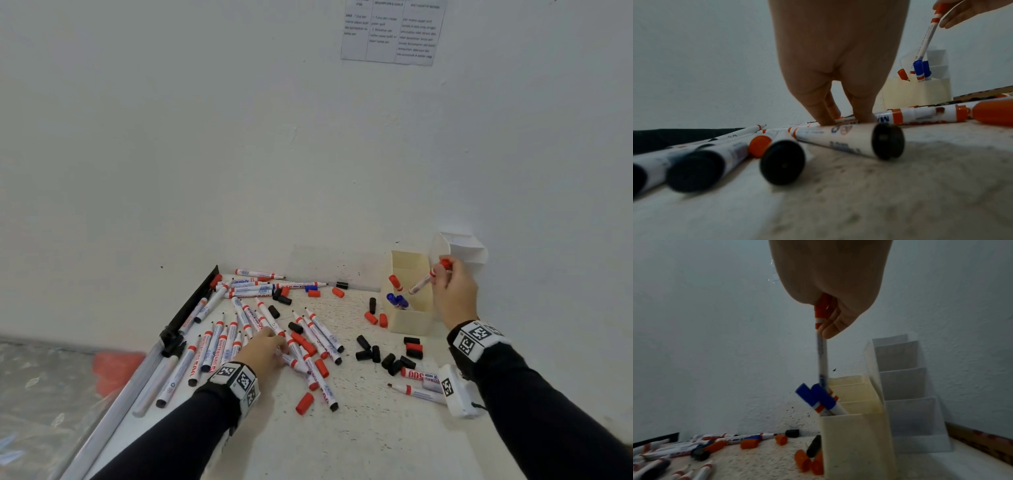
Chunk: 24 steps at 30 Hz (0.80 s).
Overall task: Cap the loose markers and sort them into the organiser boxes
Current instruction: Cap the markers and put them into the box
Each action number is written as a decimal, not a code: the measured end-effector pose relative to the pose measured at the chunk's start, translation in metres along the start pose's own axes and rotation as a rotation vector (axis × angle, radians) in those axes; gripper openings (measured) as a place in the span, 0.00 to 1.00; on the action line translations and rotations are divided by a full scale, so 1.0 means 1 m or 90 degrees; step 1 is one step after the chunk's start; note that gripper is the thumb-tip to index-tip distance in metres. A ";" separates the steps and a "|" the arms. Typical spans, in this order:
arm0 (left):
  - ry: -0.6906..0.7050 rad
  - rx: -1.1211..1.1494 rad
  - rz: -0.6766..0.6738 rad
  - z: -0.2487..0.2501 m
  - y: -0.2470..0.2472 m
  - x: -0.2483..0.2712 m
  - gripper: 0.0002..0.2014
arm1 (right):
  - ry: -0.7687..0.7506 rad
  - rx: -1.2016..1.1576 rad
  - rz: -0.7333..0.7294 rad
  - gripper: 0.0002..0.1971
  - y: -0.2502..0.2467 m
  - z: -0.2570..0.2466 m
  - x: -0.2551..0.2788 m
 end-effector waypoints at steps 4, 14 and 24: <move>0.002 0.011 0.029 0.005 -0.005 -0.007 0.14 | -0.003 0.026 0.011 0.13 -0.002 0.006 -0.008; -0.015 0.115 0.133 0.005 -0.025 -0.018 0.12 | -0.081 0.116 -0.078 0.09 0.041 0.008 -0.011; -0.087 0.211 0.148 0.001 -0.024 -0.017 0.12 | -0.027 0.196 -0.200 0.15 0.060 0.007 -0.007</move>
Point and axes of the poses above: each hand's wrist, its own x-axis away from the middle knuckle, its own y-axis out of the palm, z = x × y, the point moved 3 cm from there along -x, towards the middle knuckle, and after that the axes turned 13 degrees about x, right-handed, at the moved point
